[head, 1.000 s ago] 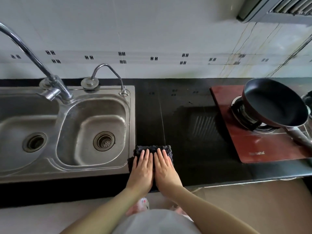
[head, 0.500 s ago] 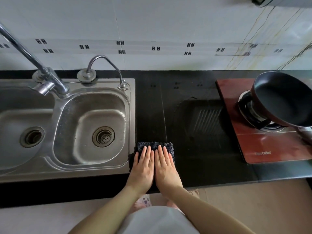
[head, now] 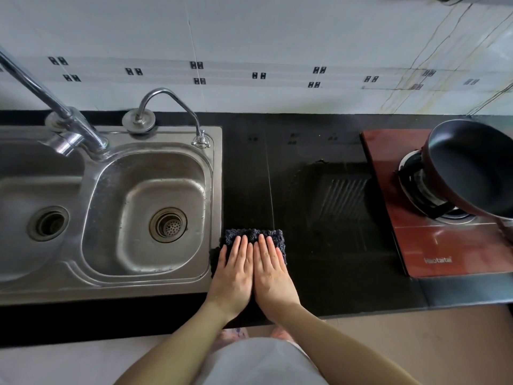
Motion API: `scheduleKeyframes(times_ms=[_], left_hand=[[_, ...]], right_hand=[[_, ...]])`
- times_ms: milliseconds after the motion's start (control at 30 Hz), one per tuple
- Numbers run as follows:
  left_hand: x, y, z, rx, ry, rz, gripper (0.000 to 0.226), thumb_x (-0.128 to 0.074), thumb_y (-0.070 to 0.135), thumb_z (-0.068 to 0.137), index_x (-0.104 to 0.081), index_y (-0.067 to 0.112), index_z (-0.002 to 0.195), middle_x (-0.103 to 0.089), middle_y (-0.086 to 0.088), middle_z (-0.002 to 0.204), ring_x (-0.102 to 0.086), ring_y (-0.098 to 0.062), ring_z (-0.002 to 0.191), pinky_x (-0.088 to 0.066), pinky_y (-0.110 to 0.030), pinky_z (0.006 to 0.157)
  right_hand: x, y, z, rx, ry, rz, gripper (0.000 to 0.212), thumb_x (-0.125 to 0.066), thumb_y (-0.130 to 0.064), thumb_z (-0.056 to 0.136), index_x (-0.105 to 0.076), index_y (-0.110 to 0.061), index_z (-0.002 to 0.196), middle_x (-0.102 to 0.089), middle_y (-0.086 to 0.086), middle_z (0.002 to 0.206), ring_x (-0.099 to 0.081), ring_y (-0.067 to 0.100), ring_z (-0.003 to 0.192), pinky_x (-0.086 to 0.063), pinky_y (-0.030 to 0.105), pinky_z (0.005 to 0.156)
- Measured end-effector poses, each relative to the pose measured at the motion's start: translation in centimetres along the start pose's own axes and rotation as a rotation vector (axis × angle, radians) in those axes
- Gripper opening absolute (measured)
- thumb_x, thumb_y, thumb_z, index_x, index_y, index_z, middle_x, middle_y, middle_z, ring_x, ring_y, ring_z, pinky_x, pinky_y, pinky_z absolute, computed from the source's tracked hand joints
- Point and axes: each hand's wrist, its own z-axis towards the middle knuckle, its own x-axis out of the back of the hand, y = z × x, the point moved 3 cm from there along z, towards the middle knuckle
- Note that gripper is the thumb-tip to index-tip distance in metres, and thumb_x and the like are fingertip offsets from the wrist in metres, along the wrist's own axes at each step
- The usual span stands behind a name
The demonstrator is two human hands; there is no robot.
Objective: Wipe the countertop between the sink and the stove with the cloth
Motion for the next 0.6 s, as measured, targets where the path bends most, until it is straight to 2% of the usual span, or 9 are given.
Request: scheduleKeyframes(times_ms=[267,433,600], left_hand=[[0.1,-1.0,1.8,-0.012,0.001,0.007,0.052,-0.029,0.020,0.091,-0.035,-0.001,0.138,-0.036,-0.022,0.146,-0.028,-0.035,0.138,-0.031,-0.055,0.108],[0.0,-1.4,2.5,-0.019,0.007,-0.003,0.052,-0.028,0.019,0.092,-0.029,-0.001,0.140,-0.034,-0.022,0.147,-0.025,-0.035,0.139,-0.028,-0.055,0.109],[0.2,-1.6,3.2,-0.035,0.026,-0.034,0.050,-0.026,0.018,0.092,-0.027,-0.001,0.138,-0.038,-0.023,0.144,-0.030,-0.035,0.136,-0.032,-0.056,0.106]], right_hand=[[1.2,0.3,1.6,0.018,-0.043,0.007,0.064,-0.030,-0.030,0.100,0.010,-0.013,0.147,0.018,0.008,0.154,0.025,0.027,0.139,0.013,0.040,0.111],[1.5,0.6,2.4,0.020,-0.053,0.012,0.062,-0.027,-0.029,0.101,0.011,-0.012,0.147,0.019,0.009,0.153,0.025,0.027,0.139,0.011,0.040,0.113],[1.6,0.8,3.2,0.029,-0.073,0.025,0.060,-0.025,-0.030,0.101,0.007,-0.011,0.148,0.018,0.010,0.154,0.025,0.027,0.139,0.011,0.040,0.113]])
